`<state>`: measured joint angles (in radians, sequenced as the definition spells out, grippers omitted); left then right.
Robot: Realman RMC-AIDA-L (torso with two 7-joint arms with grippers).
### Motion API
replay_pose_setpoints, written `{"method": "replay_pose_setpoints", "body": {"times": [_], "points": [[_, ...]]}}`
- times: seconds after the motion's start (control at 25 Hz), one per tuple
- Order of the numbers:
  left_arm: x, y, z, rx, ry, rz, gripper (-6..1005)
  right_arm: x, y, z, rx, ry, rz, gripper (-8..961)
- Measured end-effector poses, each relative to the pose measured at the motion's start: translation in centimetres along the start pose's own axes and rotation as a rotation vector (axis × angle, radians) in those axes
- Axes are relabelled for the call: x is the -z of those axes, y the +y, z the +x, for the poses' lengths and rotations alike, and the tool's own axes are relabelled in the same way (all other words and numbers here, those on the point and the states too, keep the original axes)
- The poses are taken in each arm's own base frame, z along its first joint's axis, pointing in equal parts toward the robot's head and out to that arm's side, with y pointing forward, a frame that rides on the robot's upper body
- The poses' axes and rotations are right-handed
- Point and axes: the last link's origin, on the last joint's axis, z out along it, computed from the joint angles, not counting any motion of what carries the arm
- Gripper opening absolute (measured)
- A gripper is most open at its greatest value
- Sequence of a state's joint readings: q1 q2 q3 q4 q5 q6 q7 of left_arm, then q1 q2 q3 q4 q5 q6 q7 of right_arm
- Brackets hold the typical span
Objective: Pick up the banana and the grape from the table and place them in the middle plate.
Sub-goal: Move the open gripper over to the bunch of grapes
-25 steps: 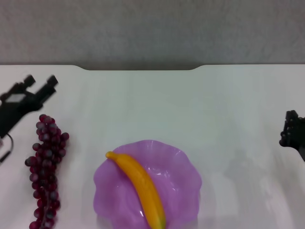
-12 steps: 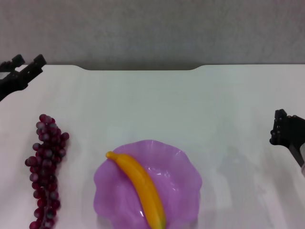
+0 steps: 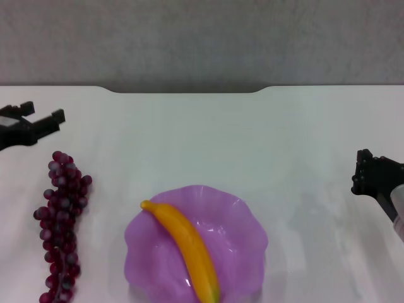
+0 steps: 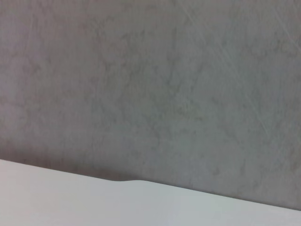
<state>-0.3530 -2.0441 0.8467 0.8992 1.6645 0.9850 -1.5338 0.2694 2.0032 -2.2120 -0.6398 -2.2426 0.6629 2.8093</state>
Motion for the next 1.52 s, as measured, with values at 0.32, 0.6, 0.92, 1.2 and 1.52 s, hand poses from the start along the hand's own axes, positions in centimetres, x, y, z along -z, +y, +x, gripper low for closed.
{"method": "replay_pose_setpoints", "body": {"times": [0.32, 0.6, 0.92, 1.2, 1.52], "points": [[-0.2, 2.3, -1.4, -0.145, -0.1, -0.01, 776, 0.0, -0.1, 0.0, -0.005, 0.0, 0.002, 24], [0.4, 2.4, -3.4, -0.117, -0.221, 0.003, 778, 0.0, -0.1, 0.0, -0.004, 0.0, 0.001, 24], [0.2, 2.2, -4.6, -0.102, -0.282, 0.046, 798, -0.2, 0.0, -0.2, -0.002, -0.005, -0.004, 25], [-0.9, 3.3, -6.3, -0.137, -0.36, 0.046, 815, -0.2, 0.2, -0.3, -0.002, -0.007, -0.008, 25], [-1.2, 3.4, -6.9, -0.123, -0.376, 0.055, 835, -0.3, 0.3, -0.4, -0.005, -0.012, -0.011, 25]]}}
